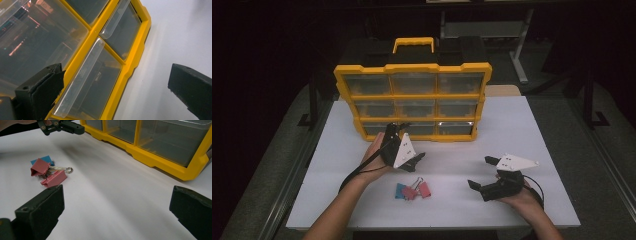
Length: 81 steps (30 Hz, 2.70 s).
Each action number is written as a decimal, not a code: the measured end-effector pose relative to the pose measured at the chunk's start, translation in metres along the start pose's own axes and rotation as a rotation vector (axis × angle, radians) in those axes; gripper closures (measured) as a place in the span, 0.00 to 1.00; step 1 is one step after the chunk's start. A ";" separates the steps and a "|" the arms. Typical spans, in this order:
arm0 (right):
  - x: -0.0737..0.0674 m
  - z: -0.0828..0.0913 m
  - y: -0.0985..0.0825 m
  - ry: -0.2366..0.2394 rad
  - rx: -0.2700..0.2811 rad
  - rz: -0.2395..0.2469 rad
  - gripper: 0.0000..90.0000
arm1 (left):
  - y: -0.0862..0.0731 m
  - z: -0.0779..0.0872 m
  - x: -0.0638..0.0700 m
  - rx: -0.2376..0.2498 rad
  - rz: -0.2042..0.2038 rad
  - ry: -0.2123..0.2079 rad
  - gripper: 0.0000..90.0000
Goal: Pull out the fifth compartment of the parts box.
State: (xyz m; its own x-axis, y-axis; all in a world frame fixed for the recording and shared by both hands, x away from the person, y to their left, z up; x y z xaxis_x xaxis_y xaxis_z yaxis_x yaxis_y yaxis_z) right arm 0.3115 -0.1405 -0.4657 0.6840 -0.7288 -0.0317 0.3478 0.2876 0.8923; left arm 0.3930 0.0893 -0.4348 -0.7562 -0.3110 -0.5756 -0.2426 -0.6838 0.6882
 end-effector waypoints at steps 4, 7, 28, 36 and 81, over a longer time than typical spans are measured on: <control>0.000 0.000 0.000 0.000 0.000 0.000 0.00 | -0.001 -0.001 0.001 -0.015 -0.035 0.015 0.00; 0.000 0.000 0.000 0.001 0.000 0.000 0.00 | -0.001 -0.001 0.002 -0.021 -0.045 0.020 0.00; 0.000 0.000 0.000 0.000 -0.001 0.001 0.00 | 0.001 -0.001 0.003 -0.082 -0.187 0.084 0.00; 0.000 0.000 0.000 0.001 -0.001 0.002 0.00 | 0.003 -0.001 0.003 -0.101 -0.252 0.112 0.00; -0.001 -0.001 -0.001 0.004 -0.003 0.004 0.00 | 0.006 -0.005 0.000 -0.171 -0.477 0.225 0.00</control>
State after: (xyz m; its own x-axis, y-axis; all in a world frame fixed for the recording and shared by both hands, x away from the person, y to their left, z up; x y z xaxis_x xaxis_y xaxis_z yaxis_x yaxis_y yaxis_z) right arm 0.3114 -0.1394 -0.4667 0.6882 -0.7249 -0.0302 0.3472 0.2924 0.8910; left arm 0.3943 0.0814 -0.4328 -0.4340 -0.0607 -0.8989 -0.4099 -0.8752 0.2570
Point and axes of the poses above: each handheld gripper's, and its own axes: z roughly backward along the jaws, y roughly out of its top, x roughly to its right, the point moved 8 cm from there along -z, roughly forward along the jaws, and after that the axes turned 7 degrees about -y, right-handed, at the moved point
